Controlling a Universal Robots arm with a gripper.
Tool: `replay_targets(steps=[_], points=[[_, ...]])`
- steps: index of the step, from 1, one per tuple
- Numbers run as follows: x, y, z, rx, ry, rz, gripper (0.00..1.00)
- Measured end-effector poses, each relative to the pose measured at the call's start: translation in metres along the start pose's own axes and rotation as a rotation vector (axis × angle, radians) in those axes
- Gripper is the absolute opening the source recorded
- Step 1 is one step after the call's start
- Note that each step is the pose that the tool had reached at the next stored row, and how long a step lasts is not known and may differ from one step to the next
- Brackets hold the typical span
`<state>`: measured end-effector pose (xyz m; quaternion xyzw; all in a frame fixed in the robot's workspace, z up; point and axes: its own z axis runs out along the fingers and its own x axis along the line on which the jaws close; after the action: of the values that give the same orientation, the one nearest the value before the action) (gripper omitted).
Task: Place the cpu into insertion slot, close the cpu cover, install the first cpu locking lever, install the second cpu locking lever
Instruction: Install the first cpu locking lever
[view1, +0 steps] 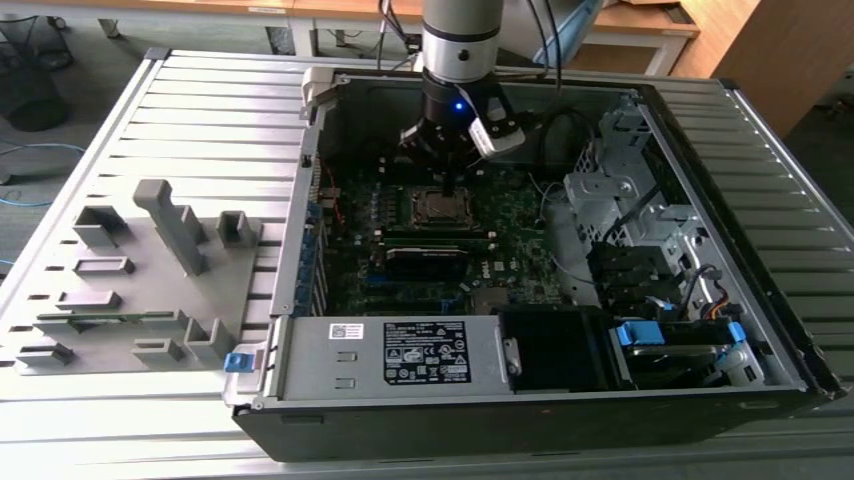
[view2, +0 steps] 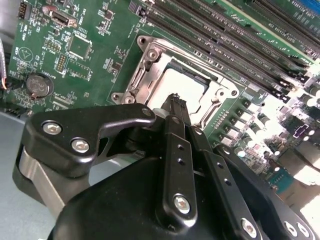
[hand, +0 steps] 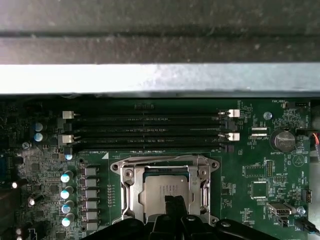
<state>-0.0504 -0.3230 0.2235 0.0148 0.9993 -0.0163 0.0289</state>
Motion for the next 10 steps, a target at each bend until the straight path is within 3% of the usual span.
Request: replay_targets(steps=[2,6,10], points=[[-0.0001,-0.0013,0.0,-0.0099,0.0003,0.001,0.11],[-0.0001,-0.0032,0.0,-0.0211,0.0007,0.001,0.11],[-0.0001,-0.0034,0.0001,-0.0225,0.0007,0.001,0.11]])
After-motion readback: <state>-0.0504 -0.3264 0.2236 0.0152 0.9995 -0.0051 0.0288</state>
